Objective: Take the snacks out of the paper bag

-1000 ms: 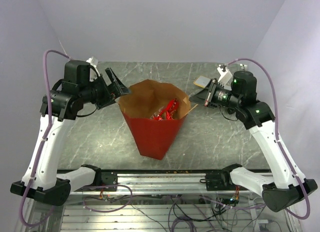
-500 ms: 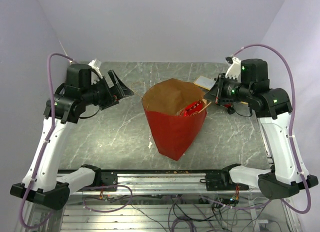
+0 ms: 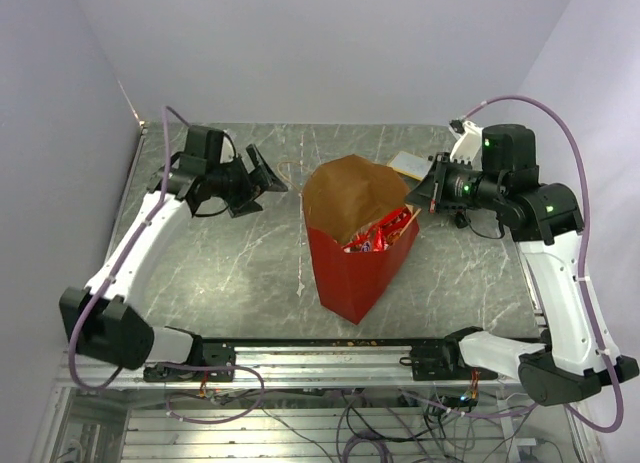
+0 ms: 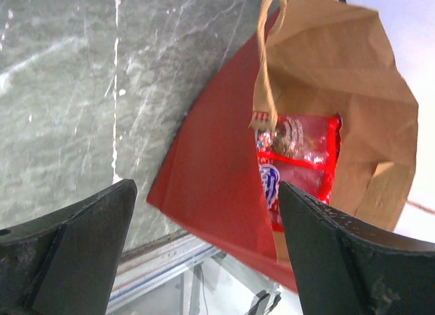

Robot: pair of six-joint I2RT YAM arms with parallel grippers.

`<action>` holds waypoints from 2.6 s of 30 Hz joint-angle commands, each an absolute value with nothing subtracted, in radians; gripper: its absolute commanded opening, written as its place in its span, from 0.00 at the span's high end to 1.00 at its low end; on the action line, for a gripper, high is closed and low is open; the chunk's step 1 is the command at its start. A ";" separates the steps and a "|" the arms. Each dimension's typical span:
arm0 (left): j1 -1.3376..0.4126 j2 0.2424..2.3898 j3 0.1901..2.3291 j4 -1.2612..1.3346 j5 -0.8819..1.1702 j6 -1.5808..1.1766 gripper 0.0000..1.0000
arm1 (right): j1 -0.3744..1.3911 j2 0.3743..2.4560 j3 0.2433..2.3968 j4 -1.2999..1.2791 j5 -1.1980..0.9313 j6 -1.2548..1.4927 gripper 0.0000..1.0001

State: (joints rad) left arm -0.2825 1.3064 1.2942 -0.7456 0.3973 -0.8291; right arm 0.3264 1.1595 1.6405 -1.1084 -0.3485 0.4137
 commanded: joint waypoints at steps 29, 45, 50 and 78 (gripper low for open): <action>-0.285 1.699 1.577 -0.530 0.446 -0.845 0.53 | 0.322 1.099 1.683 -1.027 -0.231 0.398 1.00; -0.348 1.683 1.557 -0.512 0.429 -0.896 0.93 | 0.322 1.160 1.827 -1.129 -0.037 0.302 1.00; -0.427 1.536 1.409 -0.431 0.384 -0.997 0.93 | 0.321 1.226 1.961 -1.214 0.129 0.253 1.00; -0.615 1.020 0.959 -0.532 0.292 -1.131 0.93 | 0.324 1.166 1.446 -0.565 -0.802 0.522 1.00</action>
